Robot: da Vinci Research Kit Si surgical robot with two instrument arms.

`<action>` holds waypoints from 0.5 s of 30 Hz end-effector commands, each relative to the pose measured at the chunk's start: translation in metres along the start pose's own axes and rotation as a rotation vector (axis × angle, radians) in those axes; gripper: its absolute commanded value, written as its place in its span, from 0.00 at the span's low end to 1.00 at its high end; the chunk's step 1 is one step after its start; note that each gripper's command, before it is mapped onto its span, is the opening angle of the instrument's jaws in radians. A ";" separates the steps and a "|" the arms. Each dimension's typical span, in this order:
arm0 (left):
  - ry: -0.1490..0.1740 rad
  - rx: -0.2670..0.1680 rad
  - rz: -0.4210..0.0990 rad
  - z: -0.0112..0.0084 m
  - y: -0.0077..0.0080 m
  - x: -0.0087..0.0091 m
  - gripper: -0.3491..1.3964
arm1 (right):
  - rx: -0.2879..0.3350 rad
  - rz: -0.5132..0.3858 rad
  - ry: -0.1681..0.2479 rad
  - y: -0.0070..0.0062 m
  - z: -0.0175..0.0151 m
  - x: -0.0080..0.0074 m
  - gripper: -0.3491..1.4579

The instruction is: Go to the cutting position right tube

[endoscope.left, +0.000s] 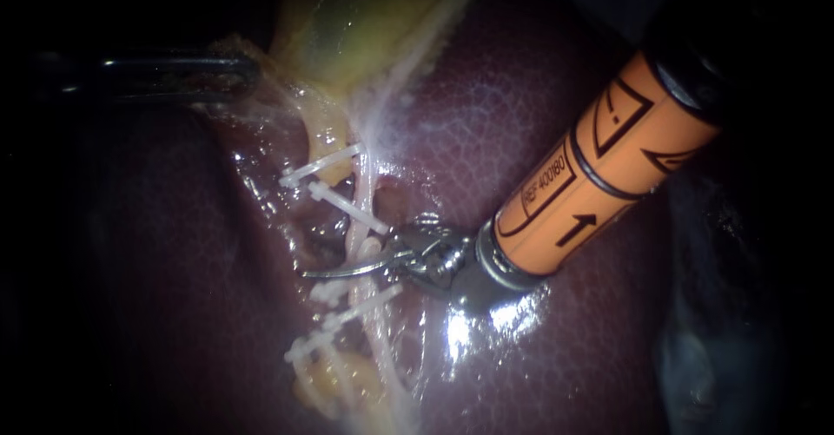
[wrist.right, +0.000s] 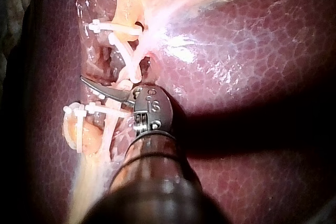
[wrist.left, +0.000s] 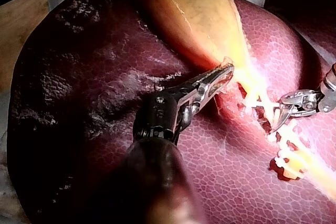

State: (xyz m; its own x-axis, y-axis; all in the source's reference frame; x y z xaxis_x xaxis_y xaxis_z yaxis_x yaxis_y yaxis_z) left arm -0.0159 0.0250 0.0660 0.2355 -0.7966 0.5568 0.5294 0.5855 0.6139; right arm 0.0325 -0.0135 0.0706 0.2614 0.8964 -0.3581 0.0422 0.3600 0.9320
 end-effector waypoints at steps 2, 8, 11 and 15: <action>0.000 0.000 0.000 0.0000 0.0000 0.0000 0.00 | 0.000 0.000 0.000 0.0000 0.0000 0.0000 0.95; 0.000 0.000 0.000 0.0000 0.0000 0.0000 0.00 | 0.002 0.012 -0.001 -0.0001 -0.0004 0.0000 0.95; 0.000 0.000 0.000 0.0000 0.0000 0.0000 0.00 | -0.006 0.015 -0.020 -0.0003 -0.0011 0.0003 0.94; 0.000 0.000 -0.006 0.0000 0.0000 0.0000 0.00 | 0.035 0.019 -0.079 -0.0004 -0.0021 0.0010 0.93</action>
State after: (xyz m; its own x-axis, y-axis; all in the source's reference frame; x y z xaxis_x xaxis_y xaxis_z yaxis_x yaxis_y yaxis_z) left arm -0.0158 0.0250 0.0660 0.2323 -0.7996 0.5538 0.5303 0.5815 0.6170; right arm 0.0304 -0.0120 0.0696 0.3426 0.8772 -0.3364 0.0765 0.3308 0.9406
